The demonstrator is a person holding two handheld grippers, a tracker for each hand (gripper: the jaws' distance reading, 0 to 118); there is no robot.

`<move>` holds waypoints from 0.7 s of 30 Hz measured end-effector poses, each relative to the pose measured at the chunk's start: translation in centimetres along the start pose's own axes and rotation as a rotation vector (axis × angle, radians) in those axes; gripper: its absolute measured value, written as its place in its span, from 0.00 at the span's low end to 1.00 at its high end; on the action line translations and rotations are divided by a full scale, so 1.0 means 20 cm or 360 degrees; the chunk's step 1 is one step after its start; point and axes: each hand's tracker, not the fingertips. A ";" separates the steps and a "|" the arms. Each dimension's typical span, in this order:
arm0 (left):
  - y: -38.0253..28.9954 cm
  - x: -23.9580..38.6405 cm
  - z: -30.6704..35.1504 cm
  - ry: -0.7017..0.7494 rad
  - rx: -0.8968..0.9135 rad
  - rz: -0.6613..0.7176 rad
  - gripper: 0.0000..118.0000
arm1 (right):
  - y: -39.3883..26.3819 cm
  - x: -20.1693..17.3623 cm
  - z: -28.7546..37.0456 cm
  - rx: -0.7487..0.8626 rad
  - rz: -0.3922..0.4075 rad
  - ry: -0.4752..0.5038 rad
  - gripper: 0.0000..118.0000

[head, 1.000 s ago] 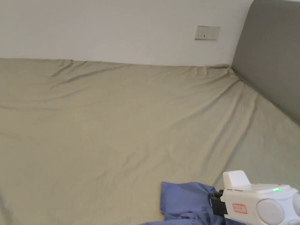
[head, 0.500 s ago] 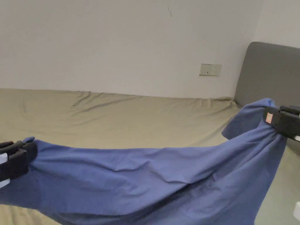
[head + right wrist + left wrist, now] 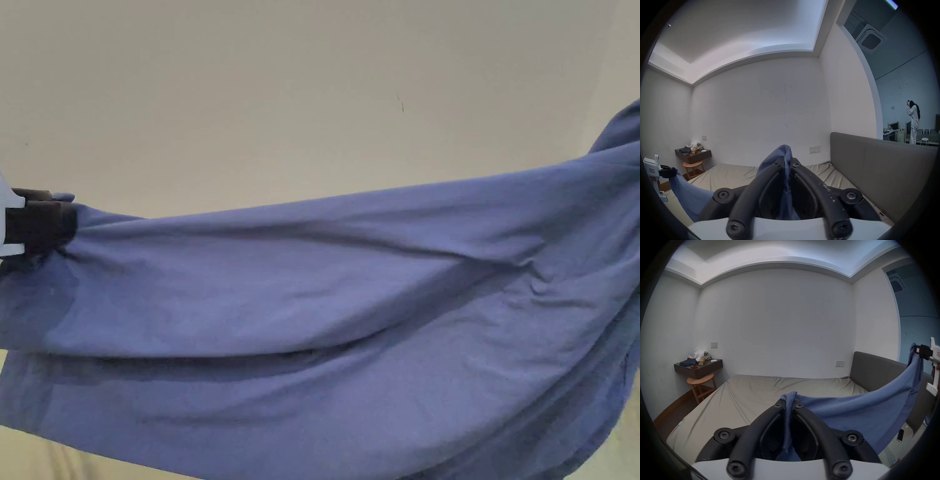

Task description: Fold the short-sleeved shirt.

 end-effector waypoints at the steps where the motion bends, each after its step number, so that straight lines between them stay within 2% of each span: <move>1: 0.03 0.00 -0.03 0.0013 -0.0022 0.0005 0.05 | 0.02 -0.02 -0.04 -0.0003 0.0007 -0.0001 0.07; 11: 0.31 0.04 -0.48 0.0162 -0.0071 -0.0022 0.05 | 0.13 -0.16 -0.53 -0.0032 0.0105 -0.0089 0.07; 21: 0.53 0.13 -1.00 0.0277 0.0009 0.0020 0.05 | 0.19 -0.19 -0.97 0.0051 0.0006 -0.0228 0.07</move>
